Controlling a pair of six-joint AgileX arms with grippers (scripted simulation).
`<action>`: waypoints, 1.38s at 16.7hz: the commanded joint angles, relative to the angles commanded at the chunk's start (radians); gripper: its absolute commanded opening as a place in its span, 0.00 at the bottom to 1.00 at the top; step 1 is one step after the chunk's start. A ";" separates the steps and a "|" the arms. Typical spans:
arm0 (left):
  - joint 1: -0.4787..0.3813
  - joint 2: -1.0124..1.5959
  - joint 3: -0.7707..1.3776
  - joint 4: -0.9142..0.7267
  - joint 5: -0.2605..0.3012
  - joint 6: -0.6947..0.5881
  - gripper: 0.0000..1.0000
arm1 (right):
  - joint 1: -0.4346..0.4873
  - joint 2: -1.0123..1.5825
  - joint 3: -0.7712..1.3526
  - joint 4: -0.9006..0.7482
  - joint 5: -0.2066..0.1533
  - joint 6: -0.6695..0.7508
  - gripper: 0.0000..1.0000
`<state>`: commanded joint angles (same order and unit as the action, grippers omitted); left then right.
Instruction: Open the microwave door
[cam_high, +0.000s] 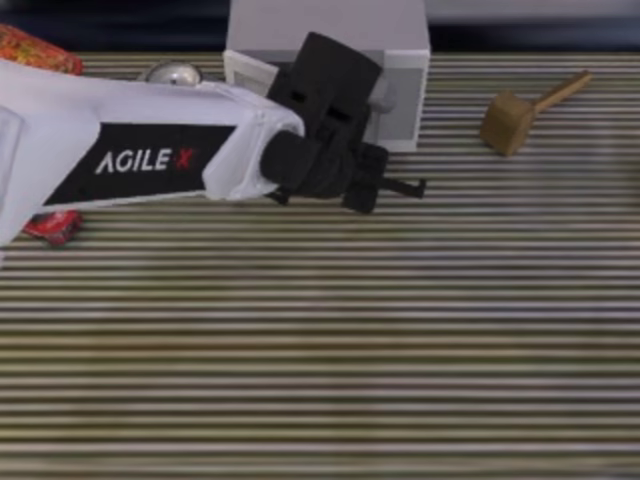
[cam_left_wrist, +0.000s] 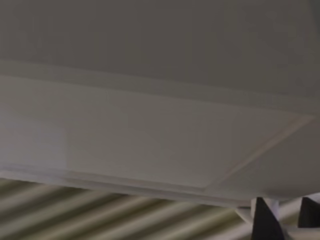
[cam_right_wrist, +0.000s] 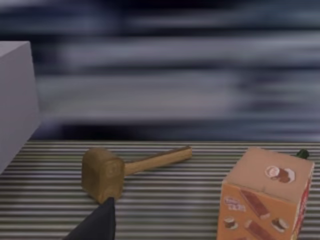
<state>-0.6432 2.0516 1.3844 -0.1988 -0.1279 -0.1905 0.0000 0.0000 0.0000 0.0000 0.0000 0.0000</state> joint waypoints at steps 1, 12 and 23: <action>0.000 0.000 0.000 0.000 0.000 0.000 0.00 | 0.000 0.000 0.000 0.000 0.000 0.000 1.00; -0.004 -0.007 -0.021 0.006 0.023 0.022 0.00 | 0.000 0.000 0.000 0.000 0.000 0.000 1.00; 0.025 -0.049 -0.076 0.034 0.072 0.085 0.00 | 0.000 0.000 0.000 0.000 0.000 0.000 1.00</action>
